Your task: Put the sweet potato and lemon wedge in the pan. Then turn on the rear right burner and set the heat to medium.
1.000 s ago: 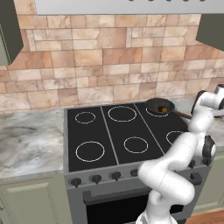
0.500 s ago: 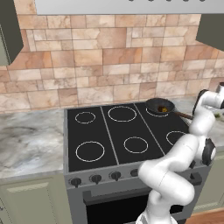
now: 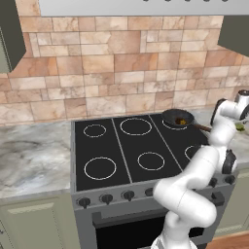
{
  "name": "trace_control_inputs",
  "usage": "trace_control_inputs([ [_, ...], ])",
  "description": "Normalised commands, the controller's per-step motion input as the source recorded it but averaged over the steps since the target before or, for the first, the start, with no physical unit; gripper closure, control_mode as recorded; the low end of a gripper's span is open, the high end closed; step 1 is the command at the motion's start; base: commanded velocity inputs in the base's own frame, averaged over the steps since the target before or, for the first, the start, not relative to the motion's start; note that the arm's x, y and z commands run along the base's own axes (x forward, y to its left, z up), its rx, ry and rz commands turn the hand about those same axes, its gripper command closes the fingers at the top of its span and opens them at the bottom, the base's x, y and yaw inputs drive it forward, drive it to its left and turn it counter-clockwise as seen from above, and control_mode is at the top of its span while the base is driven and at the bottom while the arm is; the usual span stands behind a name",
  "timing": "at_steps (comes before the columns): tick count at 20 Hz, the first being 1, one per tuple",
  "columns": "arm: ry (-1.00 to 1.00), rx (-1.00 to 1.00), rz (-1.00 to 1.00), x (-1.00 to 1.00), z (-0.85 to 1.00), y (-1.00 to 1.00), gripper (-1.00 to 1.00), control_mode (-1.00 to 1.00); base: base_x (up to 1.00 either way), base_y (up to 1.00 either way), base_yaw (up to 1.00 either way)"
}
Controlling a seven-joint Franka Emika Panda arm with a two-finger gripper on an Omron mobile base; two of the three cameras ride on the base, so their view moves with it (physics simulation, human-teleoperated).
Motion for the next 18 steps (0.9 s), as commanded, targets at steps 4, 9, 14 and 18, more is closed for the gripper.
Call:
trace_control_inputs([
  [4, -0.02, 0.00, 0.00, 0.39, 0.00, -0.20, -1.00, -1.00, 0.00, 0.00, 0.00],
  [9, 0.00, 0.00, -0.05, 0.10, 0.01, -0.30, -1.00, -1.00, 0.00, 0.00, 0.00],
  [14, 0.00, 0.00, -0.05, 0.02, 0.04, -0.22, -1.00, -1.00, 0.00, 0.00, 0.00],
  [18, 0.07, 0.01, -0.05, 0.04, -0.01, -0.21, -1.00, -1.00, 0.00, 0.00, 0.00],
])
